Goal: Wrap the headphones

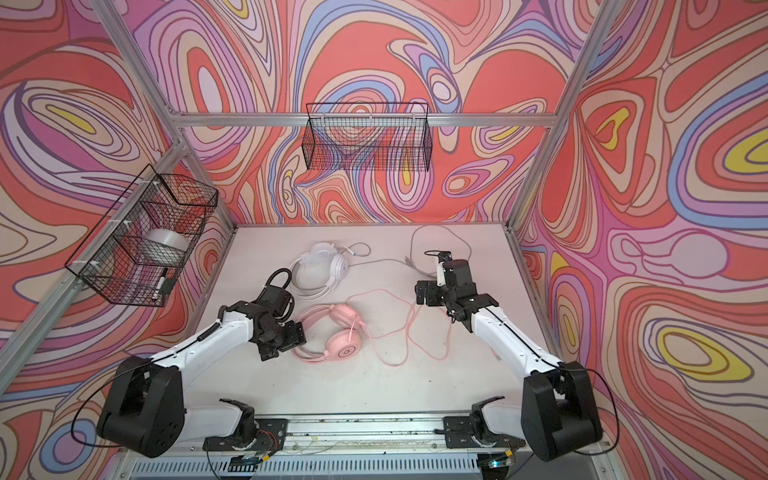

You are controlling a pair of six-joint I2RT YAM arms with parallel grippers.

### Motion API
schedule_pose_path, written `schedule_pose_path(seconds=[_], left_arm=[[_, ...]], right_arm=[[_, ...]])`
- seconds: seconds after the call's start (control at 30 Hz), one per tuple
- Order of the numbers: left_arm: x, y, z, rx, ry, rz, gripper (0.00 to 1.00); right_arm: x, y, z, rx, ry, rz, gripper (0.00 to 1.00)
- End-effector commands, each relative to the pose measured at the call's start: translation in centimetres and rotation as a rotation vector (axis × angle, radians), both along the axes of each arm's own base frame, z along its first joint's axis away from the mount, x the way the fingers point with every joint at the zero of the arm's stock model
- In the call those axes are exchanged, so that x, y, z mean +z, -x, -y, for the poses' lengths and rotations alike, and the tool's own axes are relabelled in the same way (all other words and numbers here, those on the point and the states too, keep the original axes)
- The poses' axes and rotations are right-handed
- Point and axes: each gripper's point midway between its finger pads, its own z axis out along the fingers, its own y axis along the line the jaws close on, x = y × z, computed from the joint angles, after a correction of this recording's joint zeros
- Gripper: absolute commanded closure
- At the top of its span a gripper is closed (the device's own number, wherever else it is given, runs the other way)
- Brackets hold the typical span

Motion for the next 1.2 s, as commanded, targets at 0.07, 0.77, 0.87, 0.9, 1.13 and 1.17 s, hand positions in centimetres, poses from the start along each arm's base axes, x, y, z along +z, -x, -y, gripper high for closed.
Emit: schedule_pose_path(seconds=[0.07,0.77,0.87,0.9,1.13,1.17], left_arm=[[-0.2,-0.8,0.2,-0.03,-0.048,0.012,0.18],[-1.7,-0.6,-1.2,-0.02,-0.14,0.068,0.4],[-1.5,-0.5,-1.6,-0.009,-0.156,0.074,0.42],[-1.5,-0.5,-1.7,-0.006,-0.159,0.078,0.42],[-2.0,-0.2,-1.3,0.002,-0.135,0.067,0.45],[-2.1,-0.2,-1.2,0.004,-0.132,0.062,0.46]], right_arm=[[-0.3,-0.1,-0.6,0.013,-0.002,-0.003,0.02],[-1.5,-0.6,-1.2,0.017,-0.012,-0.015,0.01],[-1.8,-0.6,-1.3,0.024,-0.004,-0.02,0.01],[-1.8,-0.6,-1.3,0.025,-0.002,-0.019,0.02],[-1.7,-0.8,-1.5,0.029,-0.004,-0.013,0.02],[-1.7,-0.7,-1.5,0.03,-0.003,-0.011,0.02]])
